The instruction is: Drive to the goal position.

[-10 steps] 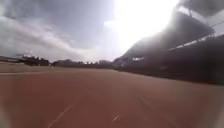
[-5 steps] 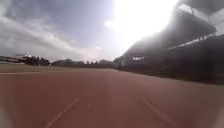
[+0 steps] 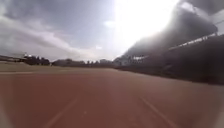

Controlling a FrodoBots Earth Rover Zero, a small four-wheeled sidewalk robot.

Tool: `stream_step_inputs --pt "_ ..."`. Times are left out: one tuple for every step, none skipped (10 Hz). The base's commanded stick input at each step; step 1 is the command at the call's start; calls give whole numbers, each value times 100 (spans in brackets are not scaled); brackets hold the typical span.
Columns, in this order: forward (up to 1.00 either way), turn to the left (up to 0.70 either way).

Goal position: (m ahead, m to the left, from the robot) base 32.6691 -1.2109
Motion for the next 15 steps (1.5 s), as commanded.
stream_step_inputs --pt "70 0" --pt "70 0" --pt "70 0" --pt "70 0" --pt "70 0" --pt "70 0" --pt "70 0" --pt "70 0" --pt "70 0" --pt "70 0" --pt "70 0" --pt "70 0" --pt "70 0" --pt "70 0" --pt "70 0"
